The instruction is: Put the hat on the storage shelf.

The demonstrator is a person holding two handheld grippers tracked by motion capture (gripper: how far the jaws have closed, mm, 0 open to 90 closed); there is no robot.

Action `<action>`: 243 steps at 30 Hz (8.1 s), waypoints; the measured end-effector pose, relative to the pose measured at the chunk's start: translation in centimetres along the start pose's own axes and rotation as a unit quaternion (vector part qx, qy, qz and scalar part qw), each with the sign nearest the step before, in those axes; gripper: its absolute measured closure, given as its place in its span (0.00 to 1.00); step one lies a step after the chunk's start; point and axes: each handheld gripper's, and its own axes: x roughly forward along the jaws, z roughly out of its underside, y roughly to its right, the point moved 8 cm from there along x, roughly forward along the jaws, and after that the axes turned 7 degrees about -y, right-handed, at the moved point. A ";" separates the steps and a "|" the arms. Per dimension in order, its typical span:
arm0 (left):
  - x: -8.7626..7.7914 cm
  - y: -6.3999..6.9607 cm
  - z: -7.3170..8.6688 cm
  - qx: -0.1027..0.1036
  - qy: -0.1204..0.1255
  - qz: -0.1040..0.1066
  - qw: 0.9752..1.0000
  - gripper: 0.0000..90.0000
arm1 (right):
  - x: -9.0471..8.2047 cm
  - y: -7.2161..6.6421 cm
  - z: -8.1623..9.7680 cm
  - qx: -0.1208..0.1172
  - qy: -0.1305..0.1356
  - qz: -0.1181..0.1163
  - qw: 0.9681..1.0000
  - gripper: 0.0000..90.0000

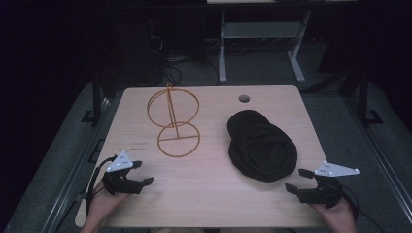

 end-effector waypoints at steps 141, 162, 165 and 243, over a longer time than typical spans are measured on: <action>21.0 19.2 -19.1 0.281 -0.146 0.196 0.928 0.63 | -1.4 0.1 -0.5 0.010 0.022 -0.025 0.999 0.19; 20.1 21.5 -19.6 0.295 -0.141 0.230 0.917 0.87 | -1.2 0.2 -0.5 0.014 0.022 -0.020 0.999 0.19; 20.0 22.0 -19.7 0.305 -0.142 0.230 0.913 0.89 | -1.2 0.2 -0.4 0.016 0.022 -0.019 0.999 0.19; 6.4 20.2 -26.1 0.188 0.070 0.342 0.918 0.89 | -1.5 -3.2 -4.7 -0.035 0.096 -0.001 0.995 0.17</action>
